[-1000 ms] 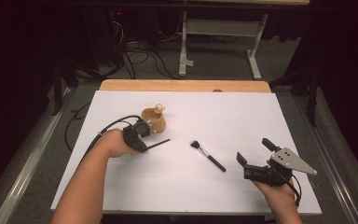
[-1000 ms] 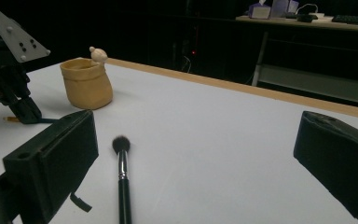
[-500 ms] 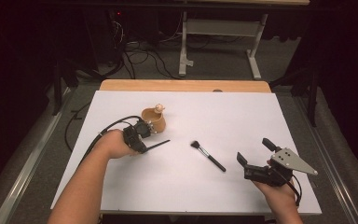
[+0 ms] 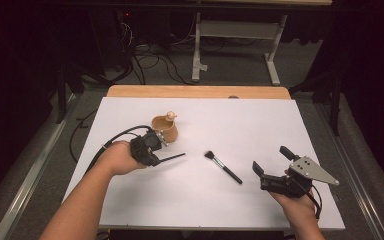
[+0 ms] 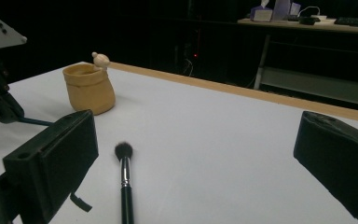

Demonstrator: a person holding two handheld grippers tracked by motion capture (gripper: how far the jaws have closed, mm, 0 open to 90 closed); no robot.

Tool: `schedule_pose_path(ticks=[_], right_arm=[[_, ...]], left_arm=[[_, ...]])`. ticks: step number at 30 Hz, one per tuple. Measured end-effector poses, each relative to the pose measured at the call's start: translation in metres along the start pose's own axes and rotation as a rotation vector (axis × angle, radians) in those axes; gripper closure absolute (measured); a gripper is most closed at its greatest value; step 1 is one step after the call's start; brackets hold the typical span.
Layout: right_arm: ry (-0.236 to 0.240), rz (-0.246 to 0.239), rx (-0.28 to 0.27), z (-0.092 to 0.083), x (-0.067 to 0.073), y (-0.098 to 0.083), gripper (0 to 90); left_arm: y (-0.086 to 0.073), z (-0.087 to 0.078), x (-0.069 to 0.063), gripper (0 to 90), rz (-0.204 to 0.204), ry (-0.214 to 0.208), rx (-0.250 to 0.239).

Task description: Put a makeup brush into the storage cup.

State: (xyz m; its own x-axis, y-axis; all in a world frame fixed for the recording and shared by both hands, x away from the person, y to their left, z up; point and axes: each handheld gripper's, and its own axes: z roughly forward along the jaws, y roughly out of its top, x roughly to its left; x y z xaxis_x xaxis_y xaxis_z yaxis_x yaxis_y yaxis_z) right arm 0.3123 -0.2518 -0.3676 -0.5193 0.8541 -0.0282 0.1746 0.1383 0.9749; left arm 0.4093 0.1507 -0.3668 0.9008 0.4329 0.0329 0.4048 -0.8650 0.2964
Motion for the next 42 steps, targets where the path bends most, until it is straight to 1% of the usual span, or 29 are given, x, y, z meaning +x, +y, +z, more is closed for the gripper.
schedule_pose_path(ticks=[2,8,10,12,16,19,22,23,27,28,30,31,33,34,35,36,37,39,40,42], right_arm=[[0.000,0.001,0.003,0.001,0.000,0.001,0.9],[-0.007,-0.017,0.005,0.005,0.001,0.007,0.9],[-0.003,-0.024,0.003,0.006,0.000,0.010,0.9],[-0.001,-0.031,0.002,0.007,0.000,0.012,0.9],[0.002,-0.041,0.002,0.010,0.001,0.017,0.9],[-0.007,-0.056,0.001,0.012,0.000,0.021,0.9],[-0.017,-0.066,-0.002,0.014,0.000,0.024,0.9],[-0.011,-0.073,-0.006,0.015,0.000,0.025,0.9],[-0.025,-0.075,-0.003,0.018,0.002,0.022,0.9],[-0.018,-0.081,-0.011,0.018,0.002,0.021,0.9],[-0.019,-0.074,-0.021,0.017,0.003,0.018,0.9],[-0.024,-0.084,-0.017,0.018,0.004,0.016,0.9],[-0.018,-0.096,0.001,0.020,0.005,0.013,0.9],[-0.027,-0.098,0.012,0.020,0.006,0.010,0.9],[-0.027,-0.102,0.013,0.020,0.006,0.009,0.9],[-0.028,-0.106,0.024,0.021,0.005,0.007,0.9],[-0.029,-0.109,0.029,0.022,0.005,0.005,0.9],[-0.037,-0.107,0.040,0.022,0.004,0.002,0.9],[-0.036,-0.120,0.039,0.023,0.004,0.000,0.9],[-0.045,-0.124,0.047,0.023,0.004,-0.002,0.9]], left_arm=[[0.002,-0.004,-0.005,82.6,0.013,0.003,-0.005],[0.009,-0.018,-0.015,82.6,0.042,0.006,-0.013],[0.011,-0.022,-0.017,82.6,0.045,0.006,-0.016],[0.014,-0.027,-0.020,82.6,0.056,0.006,-0.015],[0.018,-0.038,-0.024,82.7,0.066,0.014,-0.033],[0.023,-0.046,-0.028,82.7,0.083,0.020,-0.041],[0.027,-0.049,-0.032,82.7,0.100,0.009,-0.043],[0.029,-0.050,-0.034,82.7,0.114,0.008,-0.041],[0.034,-0.047,-0.041,82.7,0.143,-0.006,-0.046],[0.034,-0.046,-0.042,82.7,0.149,-0.009,-0.044],[0.036,-0.042,-0.044,82.7,0.155,-0.017,-0.041],[0.037,-0.041,-0.045,82.7,0.160,-0.020,-0.040],[0.038,-0.037,-0.048,82.7,0.167,-0.025,-0.039],[0.039,-0.036,-0.049,82.7,0.170,-0.028,-0.042],[0.039,-0.034,-0.050,82.7,0.173,-0.030,-0.045],[0.040,-0.032,-0.051,82.7,0.172,-0.034,-0.048],[0.040,-0.031,-0.052,82.7,0.179,-0.035,-0.048],[0.041,-0.029,-0.054,82.7,0.180,-0.042,-0.045],[0.042,-0.028,-0.054,82.7,0.188,-0.044,-0.044],[0.043,-0.027,-0.056,82.7,0.185,-0.044,-0.047]])
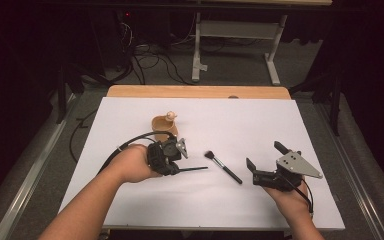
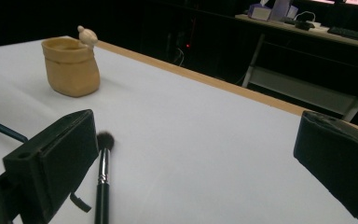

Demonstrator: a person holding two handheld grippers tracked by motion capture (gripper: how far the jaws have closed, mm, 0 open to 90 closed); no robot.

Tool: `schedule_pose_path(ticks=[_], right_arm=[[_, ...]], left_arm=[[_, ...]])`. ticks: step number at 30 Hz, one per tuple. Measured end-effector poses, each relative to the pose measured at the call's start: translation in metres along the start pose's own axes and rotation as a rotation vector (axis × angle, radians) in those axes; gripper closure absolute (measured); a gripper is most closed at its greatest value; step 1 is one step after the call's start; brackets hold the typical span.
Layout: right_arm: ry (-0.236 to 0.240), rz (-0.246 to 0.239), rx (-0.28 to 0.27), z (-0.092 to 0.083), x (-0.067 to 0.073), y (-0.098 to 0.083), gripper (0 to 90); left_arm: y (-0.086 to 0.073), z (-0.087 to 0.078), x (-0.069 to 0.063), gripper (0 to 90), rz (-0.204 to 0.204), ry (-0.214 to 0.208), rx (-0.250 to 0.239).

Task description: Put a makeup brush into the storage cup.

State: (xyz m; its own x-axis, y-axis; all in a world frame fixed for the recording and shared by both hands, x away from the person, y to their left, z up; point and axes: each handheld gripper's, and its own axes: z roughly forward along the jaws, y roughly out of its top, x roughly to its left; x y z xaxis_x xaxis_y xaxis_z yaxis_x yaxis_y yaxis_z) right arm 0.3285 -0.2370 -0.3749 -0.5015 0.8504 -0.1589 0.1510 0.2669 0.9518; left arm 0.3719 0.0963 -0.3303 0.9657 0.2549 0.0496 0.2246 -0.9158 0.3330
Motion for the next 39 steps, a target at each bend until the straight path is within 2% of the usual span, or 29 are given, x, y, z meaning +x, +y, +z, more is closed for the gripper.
schedule_pose_path(ticks=[7,8,13,23,39], right_arm=[[-0.027,-0.062,0.043,0.003,0.004,-0.008,1.0],[-0.028,-0.072,0.045,0.004,0.004,-0.008,1.0],[-0.050,-0.156,0.073,0.006,0.009,-0.011,1.0],[-0.067,-0.280,0.121,0.010,0.020,-0.013,1.7],[-0.100,-0.576,0.212,0.015,0.040,-0.017,3.1]], left_arm=[[0.002,-0.001,-0.002,82.8,0.013,0.015,-0.018],[0.002,-0.002,-0.003,82.8,0.027,0.020,-0.014],[0.002,-0.003,-0.005,82.9,0.041,0.022,-0.020],[0.006,-0.005,-0.007,82.9,0.054,0.009,-0.037],[0.012,-0.003,-0.009,82.8,0.060,-0.005,-0.043]])
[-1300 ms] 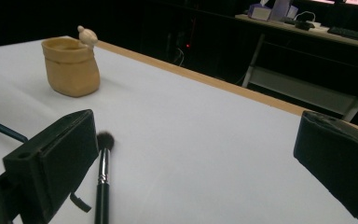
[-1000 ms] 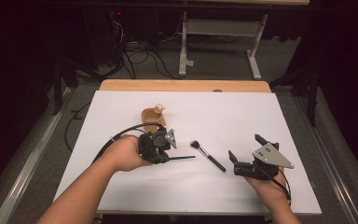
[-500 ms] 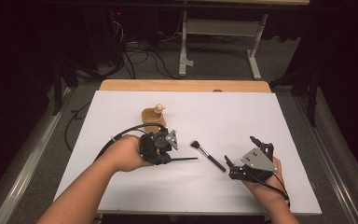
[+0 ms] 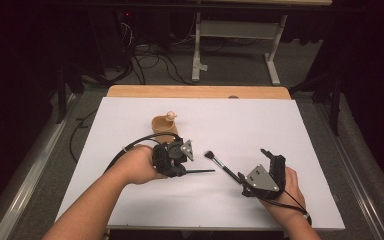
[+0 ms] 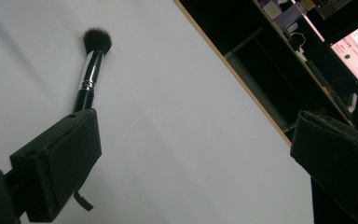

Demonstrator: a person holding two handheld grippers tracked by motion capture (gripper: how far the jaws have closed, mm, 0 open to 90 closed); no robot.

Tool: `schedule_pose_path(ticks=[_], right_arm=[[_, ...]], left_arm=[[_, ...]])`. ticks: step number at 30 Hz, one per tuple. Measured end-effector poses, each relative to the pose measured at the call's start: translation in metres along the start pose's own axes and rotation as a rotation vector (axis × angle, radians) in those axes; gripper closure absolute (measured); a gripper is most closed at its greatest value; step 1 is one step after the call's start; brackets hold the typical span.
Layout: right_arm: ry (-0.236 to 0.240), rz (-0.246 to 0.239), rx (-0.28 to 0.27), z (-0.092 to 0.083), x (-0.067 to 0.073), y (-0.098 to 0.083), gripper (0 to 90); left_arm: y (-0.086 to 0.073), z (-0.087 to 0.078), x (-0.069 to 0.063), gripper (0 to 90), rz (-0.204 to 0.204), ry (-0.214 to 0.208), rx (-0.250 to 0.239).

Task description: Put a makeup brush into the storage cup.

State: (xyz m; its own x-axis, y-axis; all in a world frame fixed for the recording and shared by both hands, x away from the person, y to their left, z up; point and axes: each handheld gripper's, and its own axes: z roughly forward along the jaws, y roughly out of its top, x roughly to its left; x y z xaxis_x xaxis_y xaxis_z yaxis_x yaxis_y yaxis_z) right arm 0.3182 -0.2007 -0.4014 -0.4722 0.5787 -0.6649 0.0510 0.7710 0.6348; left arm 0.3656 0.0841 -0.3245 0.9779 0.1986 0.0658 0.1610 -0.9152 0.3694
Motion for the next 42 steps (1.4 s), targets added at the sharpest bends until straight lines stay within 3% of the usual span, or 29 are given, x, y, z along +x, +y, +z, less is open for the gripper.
schedule_pose_path(ticks=[3,23,33,42], right_arm=[[-0.016,-0.066,0.001,0.000,0.002,0.001,3.9],[-0.096,-0.298,0.057,0.004,0.016,0.008,9.1],[-0.127,-0.394,0.068,0.004,0.022,0.009,14.2],[-0.125,-0.433,0.056,0.003,0.028,0.014,16.7]], left_arm=[[0.001,0.001,-0.001,82.8,-0.003,-0.005,-0.009],[-0.001,-0.001,0.001,82.7,-0.010,-0.005,-0.018],[-0.002,-0.001,0.001,82.7,-0.010,-0.003,-0.026],[-0.003,-0.003,0.002,82.8,-0.013,0.001,-0.037]])
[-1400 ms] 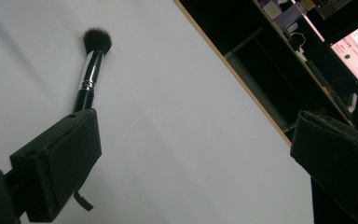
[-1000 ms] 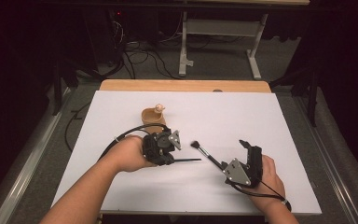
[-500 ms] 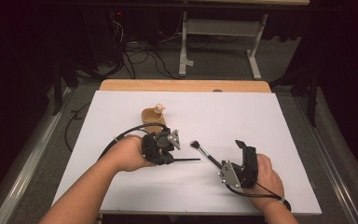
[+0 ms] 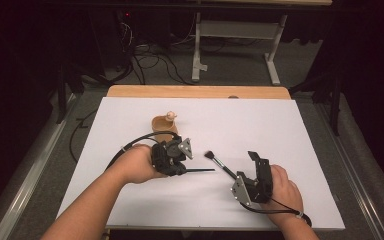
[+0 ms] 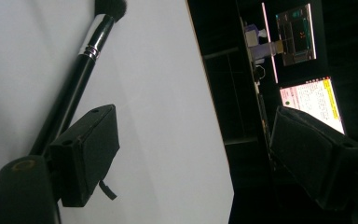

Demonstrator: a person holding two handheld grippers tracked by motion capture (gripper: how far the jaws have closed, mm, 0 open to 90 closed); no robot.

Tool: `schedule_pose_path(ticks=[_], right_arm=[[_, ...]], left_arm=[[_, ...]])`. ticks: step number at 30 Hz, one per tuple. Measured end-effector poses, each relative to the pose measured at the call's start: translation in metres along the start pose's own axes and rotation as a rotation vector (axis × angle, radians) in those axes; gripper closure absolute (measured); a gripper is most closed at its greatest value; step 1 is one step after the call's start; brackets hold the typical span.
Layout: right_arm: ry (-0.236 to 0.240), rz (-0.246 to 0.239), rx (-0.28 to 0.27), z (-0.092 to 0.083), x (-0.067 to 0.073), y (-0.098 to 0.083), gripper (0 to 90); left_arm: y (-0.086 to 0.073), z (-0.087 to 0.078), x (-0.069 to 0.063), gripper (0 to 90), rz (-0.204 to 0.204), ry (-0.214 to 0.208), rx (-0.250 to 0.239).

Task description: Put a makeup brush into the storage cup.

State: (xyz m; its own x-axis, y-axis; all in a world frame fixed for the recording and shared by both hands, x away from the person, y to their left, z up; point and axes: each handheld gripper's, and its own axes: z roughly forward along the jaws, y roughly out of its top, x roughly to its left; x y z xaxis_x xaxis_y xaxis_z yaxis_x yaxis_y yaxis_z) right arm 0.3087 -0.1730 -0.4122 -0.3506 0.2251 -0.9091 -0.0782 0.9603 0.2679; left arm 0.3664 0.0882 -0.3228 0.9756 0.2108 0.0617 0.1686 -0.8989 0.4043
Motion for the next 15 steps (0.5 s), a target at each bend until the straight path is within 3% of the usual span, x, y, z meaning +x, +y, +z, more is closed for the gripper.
schedule_pose_path(ticks=[8,9,15], right_arm=[[0.001,0.001,-0.009,-0.002,0.002,0.006,19.4],[0.005,-0.018,-0.022,-0.002,0.001,0.007,19.9],[0.034,0.014,-0.033,-0.006,0.006,0.015,23.8]], left_arm=[[0.000,0.000,0.000,82.8,-0.001,0.004,-0.006],[0.000,0.000,0.000,82.8,-0.001,0.004,-0.007],[0.001,0.002,0.000,82.8,-0.002,0.004,-0.013]])
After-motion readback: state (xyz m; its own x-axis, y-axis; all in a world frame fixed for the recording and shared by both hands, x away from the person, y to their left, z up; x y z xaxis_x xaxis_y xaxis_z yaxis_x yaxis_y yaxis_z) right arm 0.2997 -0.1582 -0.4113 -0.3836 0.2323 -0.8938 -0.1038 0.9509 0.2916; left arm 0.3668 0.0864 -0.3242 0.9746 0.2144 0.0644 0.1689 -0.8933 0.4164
